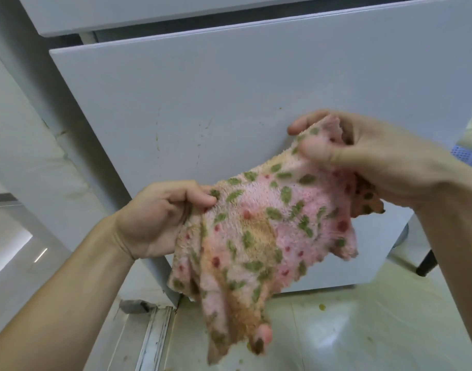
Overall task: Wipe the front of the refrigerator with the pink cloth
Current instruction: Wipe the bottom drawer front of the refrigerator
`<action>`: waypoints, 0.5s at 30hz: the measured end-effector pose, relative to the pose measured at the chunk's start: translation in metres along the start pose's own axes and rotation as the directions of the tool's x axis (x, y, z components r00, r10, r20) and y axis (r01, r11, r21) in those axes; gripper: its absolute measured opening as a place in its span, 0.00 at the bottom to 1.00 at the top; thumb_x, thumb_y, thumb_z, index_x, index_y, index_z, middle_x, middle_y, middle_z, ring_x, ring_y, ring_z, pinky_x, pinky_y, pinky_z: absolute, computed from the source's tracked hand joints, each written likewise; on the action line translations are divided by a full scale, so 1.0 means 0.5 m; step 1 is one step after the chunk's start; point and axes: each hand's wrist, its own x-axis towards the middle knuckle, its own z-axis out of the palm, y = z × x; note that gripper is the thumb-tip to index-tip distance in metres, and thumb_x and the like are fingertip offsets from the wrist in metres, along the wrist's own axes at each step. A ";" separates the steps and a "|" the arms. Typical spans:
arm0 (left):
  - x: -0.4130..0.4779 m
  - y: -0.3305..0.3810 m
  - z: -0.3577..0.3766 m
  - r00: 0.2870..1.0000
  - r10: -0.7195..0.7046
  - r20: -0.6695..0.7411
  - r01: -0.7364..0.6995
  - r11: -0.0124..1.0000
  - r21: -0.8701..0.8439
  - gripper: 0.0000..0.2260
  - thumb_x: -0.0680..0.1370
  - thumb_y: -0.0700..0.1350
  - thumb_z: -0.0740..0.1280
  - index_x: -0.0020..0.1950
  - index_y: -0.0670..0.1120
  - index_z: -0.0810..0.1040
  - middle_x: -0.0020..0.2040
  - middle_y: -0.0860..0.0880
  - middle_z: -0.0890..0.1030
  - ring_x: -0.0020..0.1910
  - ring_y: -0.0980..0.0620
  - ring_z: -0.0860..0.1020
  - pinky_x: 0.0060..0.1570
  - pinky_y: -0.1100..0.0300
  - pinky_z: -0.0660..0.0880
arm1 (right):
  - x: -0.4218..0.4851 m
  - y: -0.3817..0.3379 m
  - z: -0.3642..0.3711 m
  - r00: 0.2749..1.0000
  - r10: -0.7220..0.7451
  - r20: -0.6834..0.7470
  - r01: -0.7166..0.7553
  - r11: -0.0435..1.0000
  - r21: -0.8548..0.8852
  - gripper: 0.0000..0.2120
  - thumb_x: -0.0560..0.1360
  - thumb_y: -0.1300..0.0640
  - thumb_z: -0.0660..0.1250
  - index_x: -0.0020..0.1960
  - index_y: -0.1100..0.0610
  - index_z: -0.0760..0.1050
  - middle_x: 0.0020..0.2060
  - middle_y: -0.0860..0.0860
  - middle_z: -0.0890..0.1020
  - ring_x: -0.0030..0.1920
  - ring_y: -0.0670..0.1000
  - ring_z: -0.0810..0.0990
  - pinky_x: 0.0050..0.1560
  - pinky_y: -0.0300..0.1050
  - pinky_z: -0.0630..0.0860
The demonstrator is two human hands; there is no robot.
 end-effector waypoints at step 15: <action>0.029 0.017 0.101 0.895 0.372 -0.247 -0.205 0.834 0.512 0.17 0.80 0.53 0.67 0.57 0.41 0.86 0.55 0.39 0.87 0.55 0.41 0.86 0.52 0.55 0.84 | -0.013 -0.005 0.040 0.970 -0.225 -0.096 0.129 0.803 -0.583 0.26 0.70 0.26 0.61 0.39 0.48 0.81 0.36 0.44 0.84 0.40 0.45 0.84 0.46 0.49 0.80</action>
